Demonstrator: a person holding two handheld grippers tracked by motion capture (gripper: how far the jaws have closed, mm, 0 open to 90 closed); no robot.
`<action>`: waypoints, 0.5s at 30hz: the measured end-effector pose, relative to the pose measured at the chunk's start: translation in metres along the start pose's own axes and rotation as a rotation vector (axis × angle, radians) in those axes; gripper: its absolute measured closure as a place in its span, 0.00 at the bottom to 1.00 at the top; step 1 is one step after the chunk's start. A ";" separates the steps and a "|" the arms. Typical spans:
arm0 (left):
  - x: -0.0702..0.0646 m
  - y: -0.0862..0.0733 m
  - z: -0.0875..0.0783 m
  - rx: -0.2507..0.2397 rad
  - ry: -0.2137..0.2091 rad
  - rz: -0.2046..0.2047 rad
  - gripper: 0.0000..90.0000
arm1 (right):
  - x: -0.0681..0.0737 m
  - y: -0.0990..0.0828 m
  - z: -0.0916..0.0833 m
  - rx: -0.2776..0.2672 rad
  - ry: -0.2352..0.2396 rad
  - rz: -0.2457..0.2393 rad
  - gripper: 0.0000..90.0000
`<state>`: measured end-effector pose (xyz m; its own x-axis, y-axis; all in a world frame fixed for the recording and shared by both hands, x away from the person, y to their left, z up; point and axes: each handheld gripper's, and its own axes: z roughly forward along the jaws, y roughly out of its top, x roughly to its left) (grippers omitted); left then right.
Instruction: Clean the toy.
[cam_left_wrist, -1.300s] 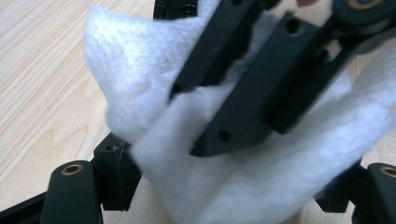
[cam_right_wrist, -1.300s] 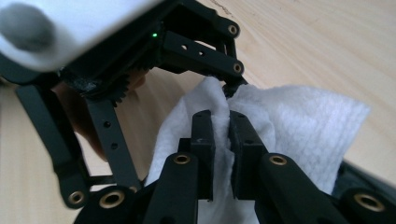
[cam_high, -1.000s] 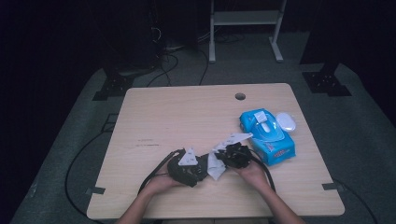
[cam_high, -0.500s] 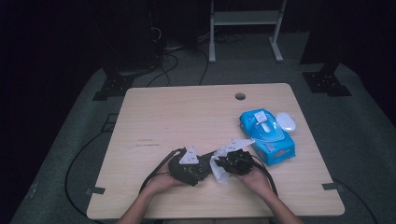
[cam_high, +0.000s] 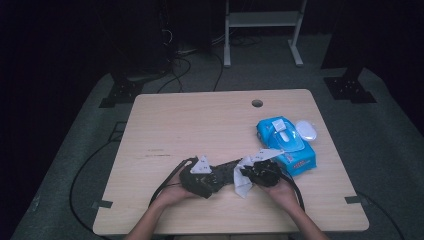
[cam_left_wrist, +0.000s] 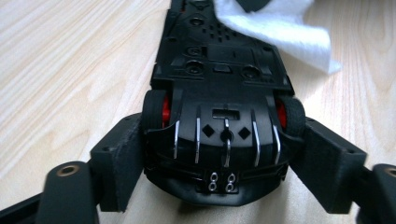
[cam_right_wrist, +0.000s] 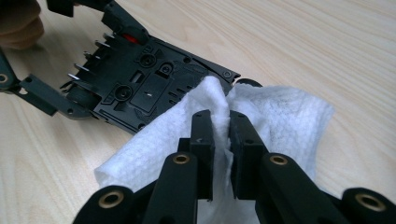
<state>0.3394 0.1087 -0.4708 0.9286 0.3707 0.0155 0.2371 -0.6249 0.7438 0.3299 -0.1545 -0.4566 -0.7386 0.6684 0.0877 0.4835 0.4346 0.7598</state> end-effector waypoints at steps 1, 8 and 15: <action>0.002 0.000 -0.001 -0.004 -0.011 -0.019 0.22 | -0.001 -0.001 0.000 -0.003 0.010 0.006 0.90; 0.008 -0.001 -0.005 -0.044 -0.062 -0.106 0.19 | -0.002 -0.003 -0.001 -0.012 0.019 0.005 0.90; 0.015 -0.004 -0.009 -0.077 -0.109 -0.202 0.20 | -0.002 -0.005 -0.002 -0.019 0.026 0.010 0.90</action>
<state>0.3497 0.1226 -0.4673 0.8911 0.4037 -0.2075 0.4021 -0.4899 0.7736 0.3278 -0.1588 -0.4592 -0.7461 0.6564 0.1115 0.4818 0.4167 0.7709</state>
